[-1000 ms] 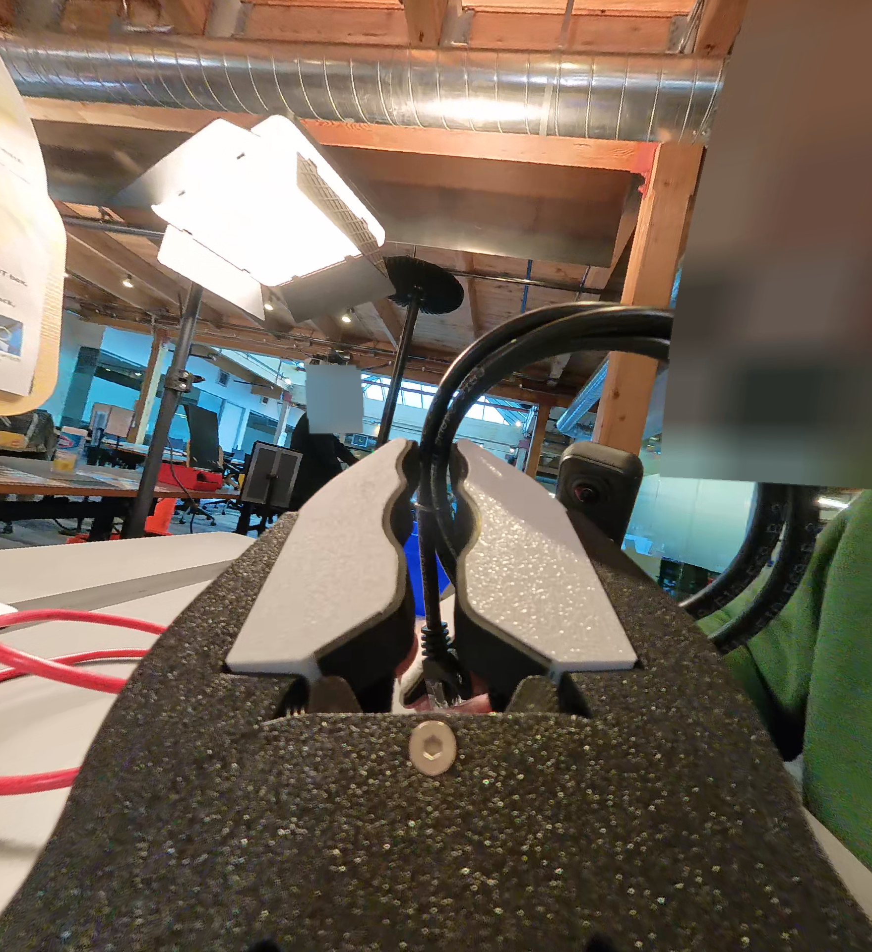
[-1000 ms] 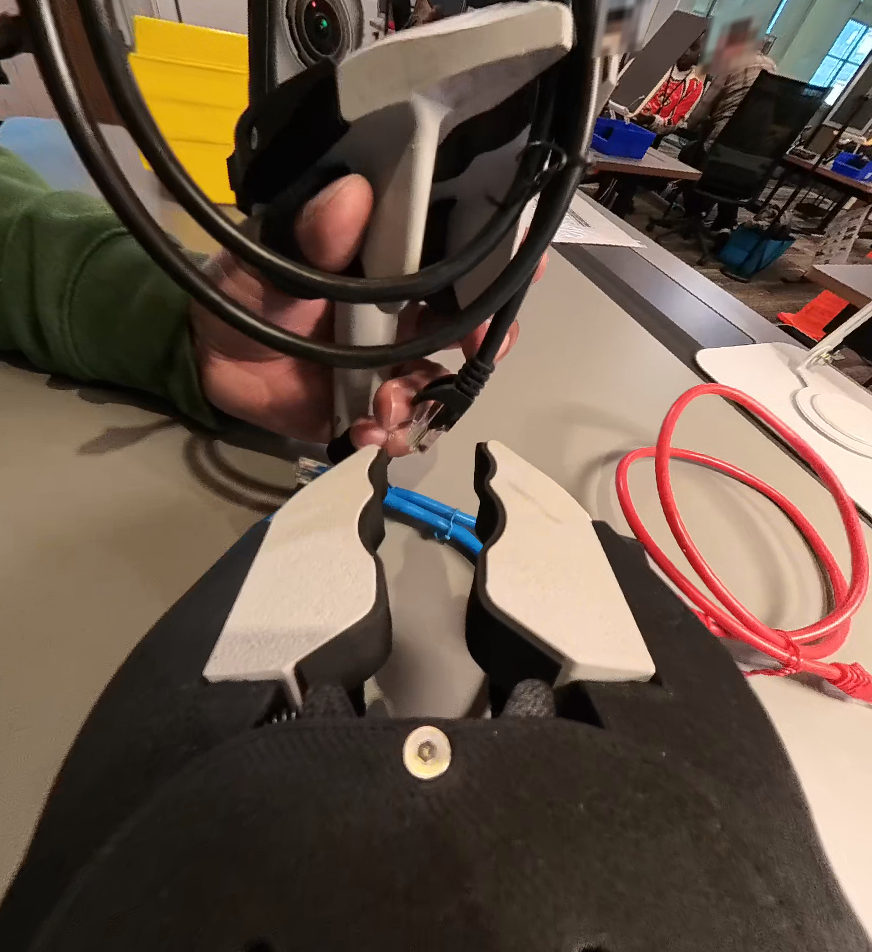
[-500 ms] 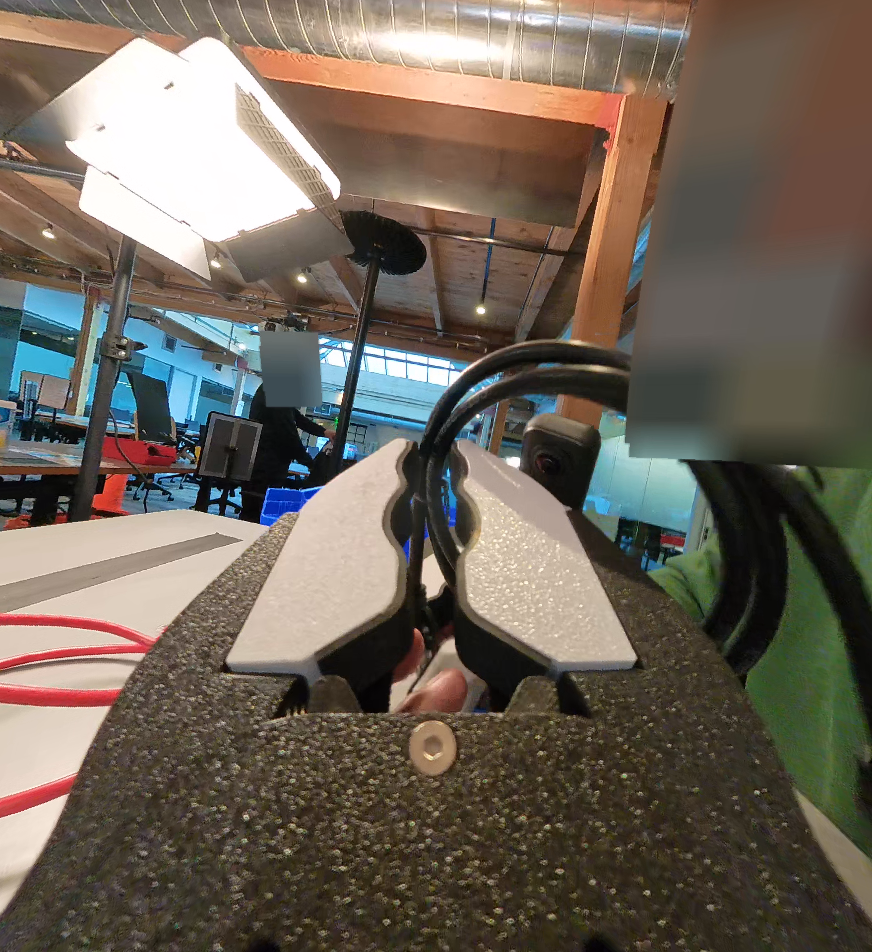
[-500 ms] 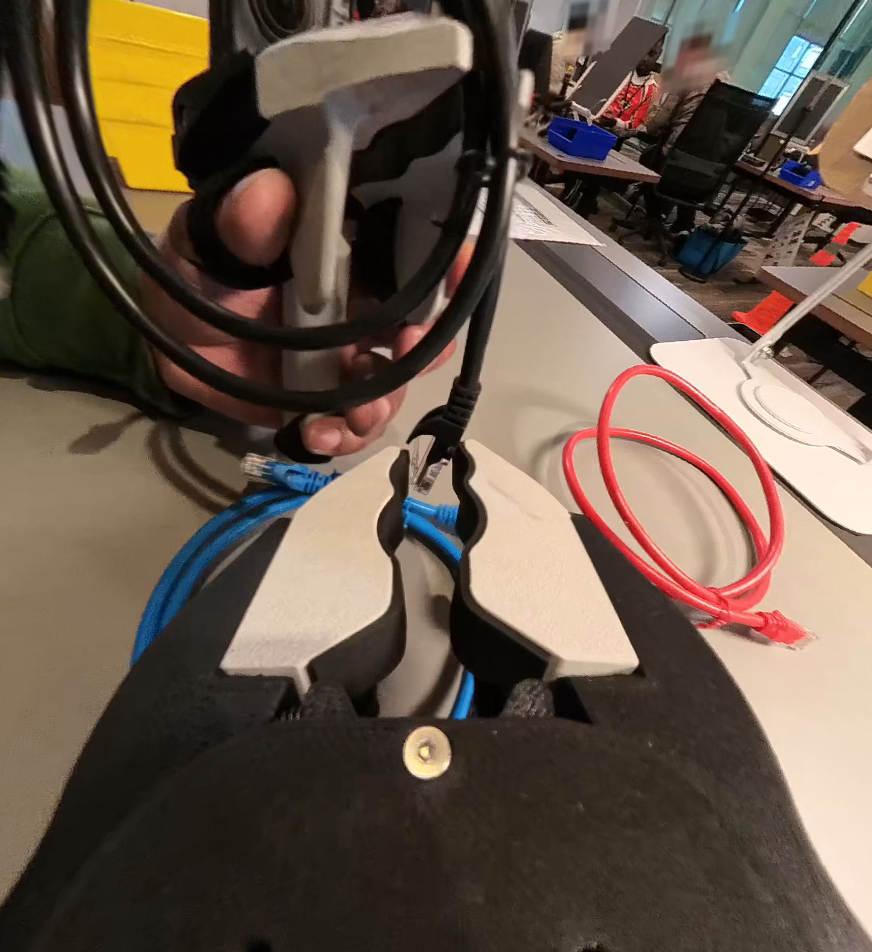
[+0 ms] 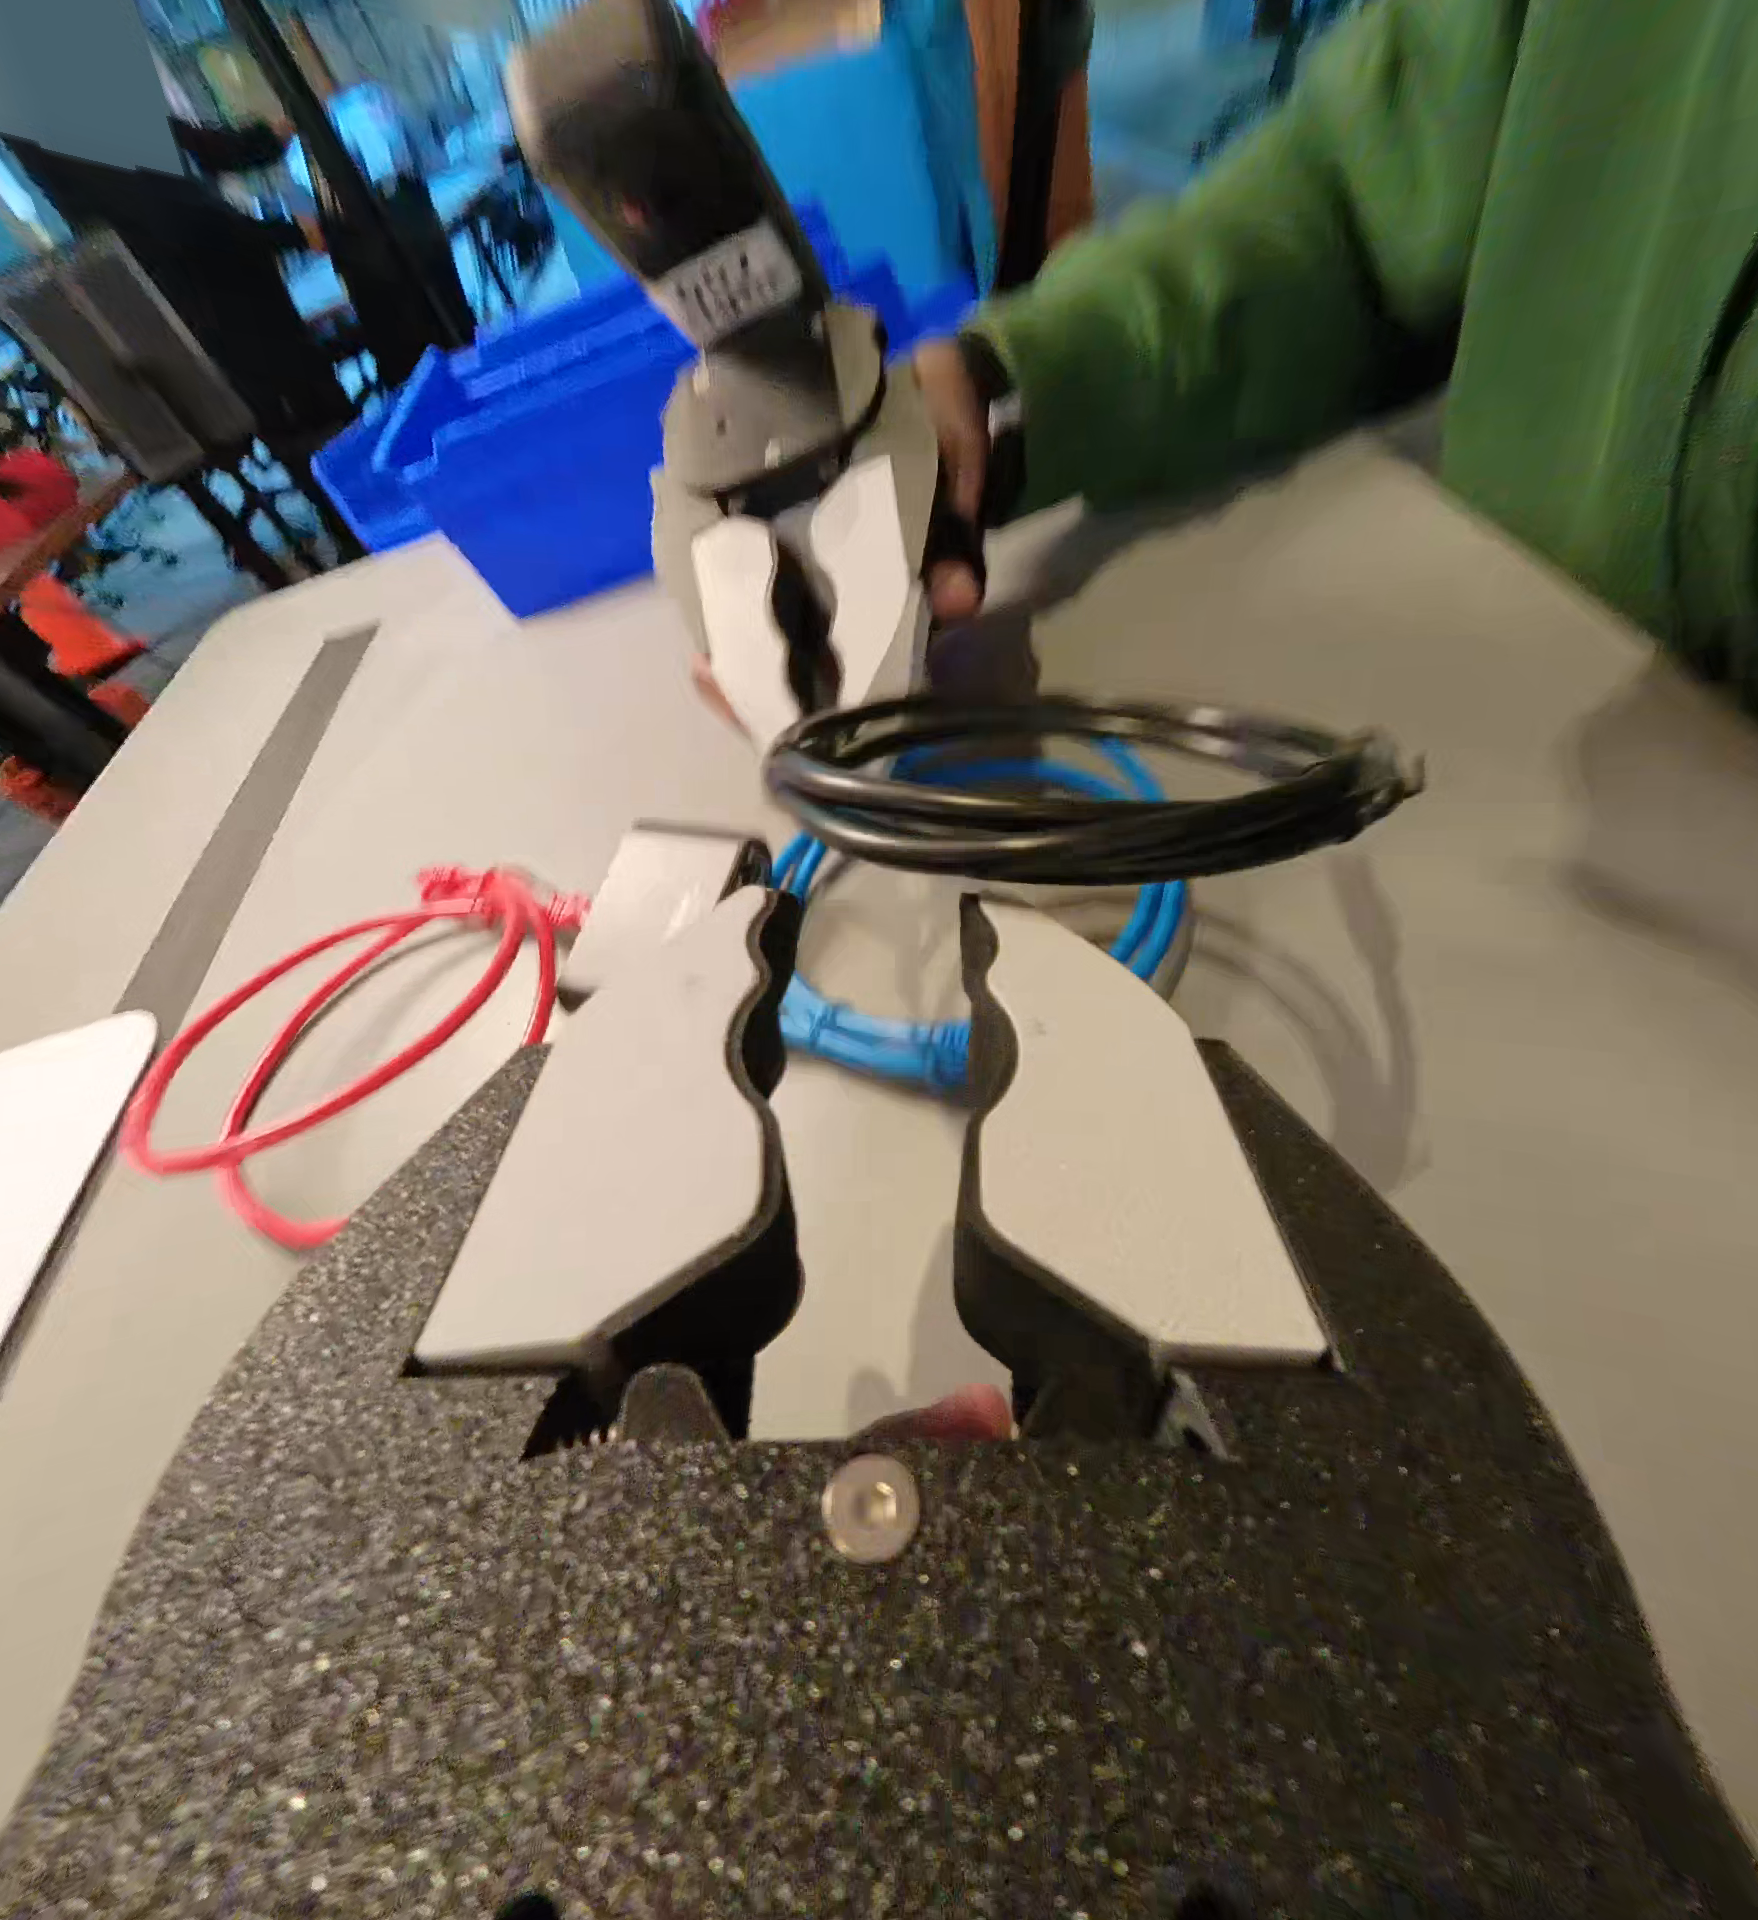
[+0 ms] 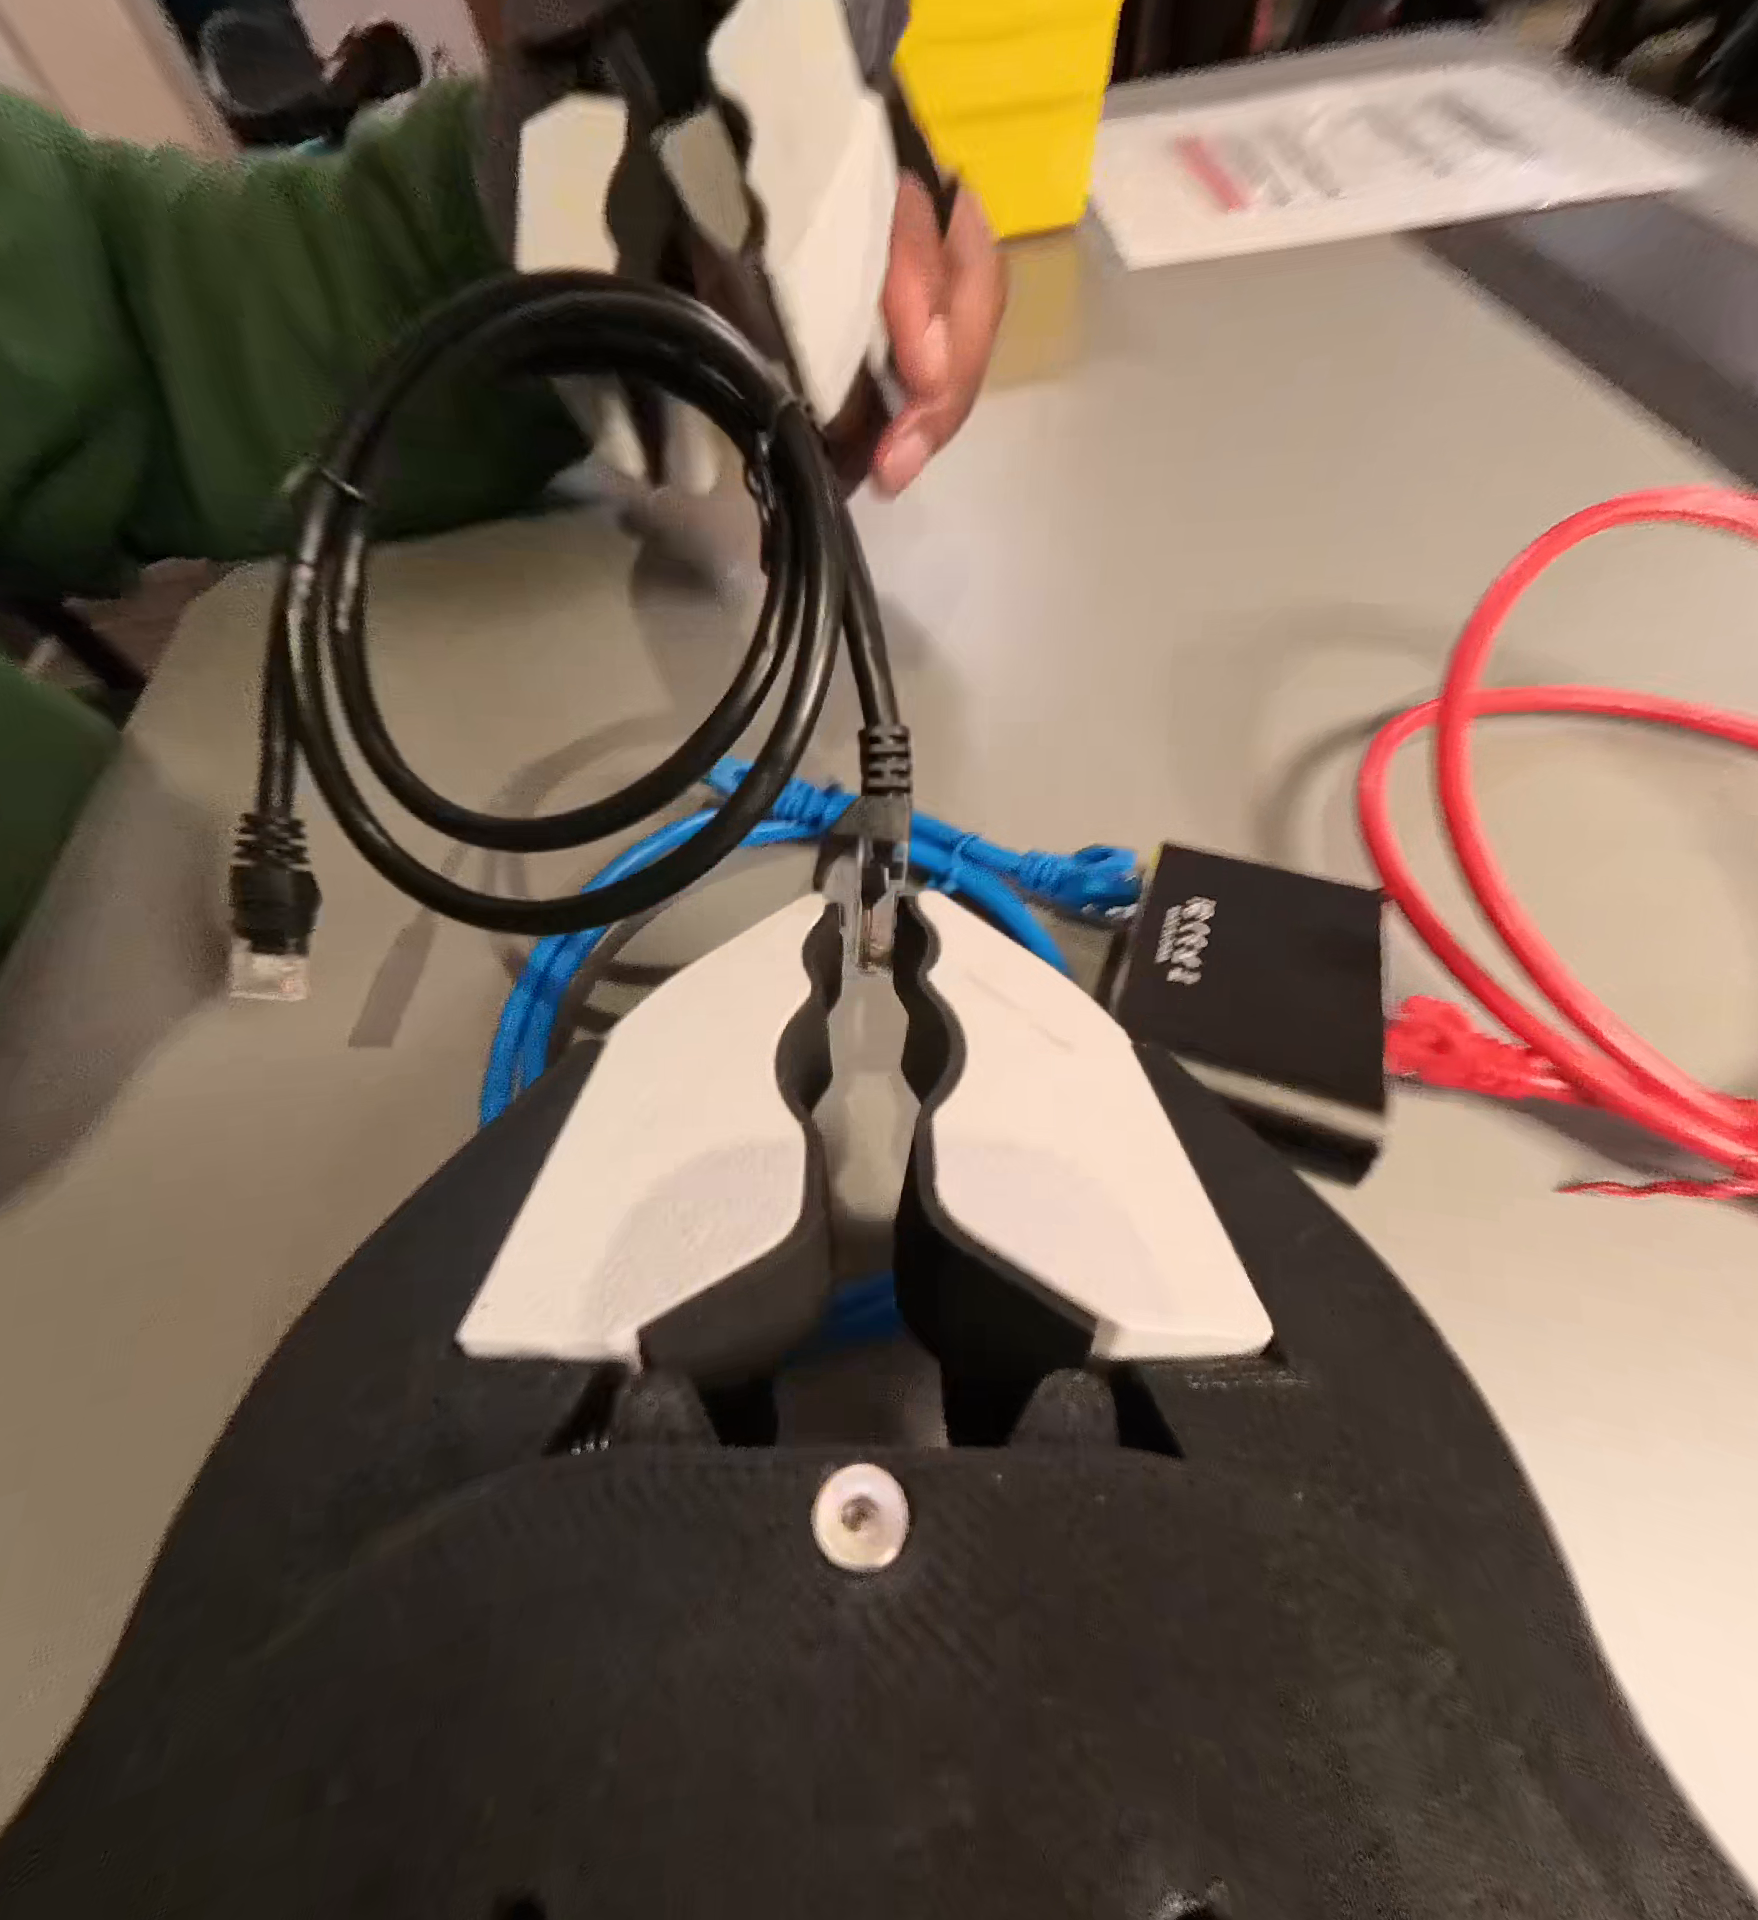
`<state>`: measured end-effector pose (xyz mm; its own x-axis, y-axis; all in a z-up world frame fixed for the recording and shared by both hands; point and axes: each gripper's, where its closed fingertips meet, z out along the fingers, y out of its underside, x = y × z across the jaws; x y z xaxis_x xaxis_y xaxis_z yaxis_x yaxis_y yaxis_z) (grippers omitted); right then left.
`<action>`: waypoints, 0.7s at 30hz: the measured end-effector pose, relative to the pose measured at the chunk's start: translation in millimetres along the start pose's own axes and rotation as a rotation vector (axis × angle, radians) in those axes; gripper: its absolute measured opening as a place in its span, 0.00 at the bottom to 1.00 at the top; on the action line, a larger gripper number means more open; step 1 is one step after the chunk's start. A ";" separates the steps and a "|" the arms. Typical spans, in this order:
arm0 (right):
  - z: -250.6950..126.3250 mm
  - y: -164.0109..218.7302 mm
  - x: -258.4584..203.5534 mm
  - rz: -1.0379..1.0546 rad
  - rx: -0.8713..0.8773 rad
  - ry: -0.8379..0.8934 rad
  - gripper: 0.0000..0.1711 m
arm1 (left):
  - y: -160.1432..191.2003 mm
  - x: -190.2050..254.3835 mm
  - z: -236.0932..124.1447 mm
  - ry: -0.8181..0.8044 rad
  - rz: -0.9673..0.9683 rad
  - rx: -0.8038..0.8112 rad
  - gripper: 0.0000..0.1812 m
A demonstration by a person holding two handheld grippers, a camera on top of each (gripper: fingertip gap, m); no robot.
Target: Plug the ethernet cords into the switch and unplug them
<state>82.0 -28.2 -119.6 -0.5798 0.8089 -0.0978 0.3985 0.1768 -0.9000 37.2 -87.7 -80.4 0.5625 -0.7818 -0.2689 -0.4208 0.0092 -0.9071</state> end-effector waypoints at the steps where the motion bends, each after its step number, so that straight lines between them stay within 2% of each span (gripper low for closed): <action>1: 2.0 6.3 -5.0 0.018 -0.038 -0.038 0.06 | 7.5 -2.5 -5.1 -0.022 0.026 -0.056 0.17; 4: 6.9 23.5 -16.6 0.071 -0.144 -0.120 0.06 | 11.3 -21.4 -23.0 -0.126 0.025 -0.102 0.17; 7: 8.7 30.8 -26.4 0.089 -0.197 -0.175 0.06 | -12.0 -49.2 -32.5 -0.266 -0.102 0.046 0.15; 9: 10.2 35.3 -30.4 0.090 -0.236 -0.192 0.05 | -26.4 -56.2 -24.1 -0.272 -0.250 0.154 0.16; 11: 10.3 36.0 -35.4 0.093 -0.264 -0.211 0.05 | -32.3 -49.1 -3.1 -0.223 -0.326 0.182 0.17; 16: 8.8 36.7 -42.0 0.129 -0.322 -0.218 0.05 | -8.2 -3.8 61.9 -0.088 -0.257 -0.082 0.20; 21: 5.8 38.6 -46.0 0.168 -0.353 -0.229 0.05 | 8.9 19.9 87.3 -0.022 -0.244 -0.250 0.19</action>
<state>119.9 -61.8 -152.3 -0.6128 0.7045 -0.3579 0.6954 0.2658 -0.6676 106.8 -48.8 -122.1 0.6823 -0.7283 -0.0636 -0.4318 -0.3312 -0.8389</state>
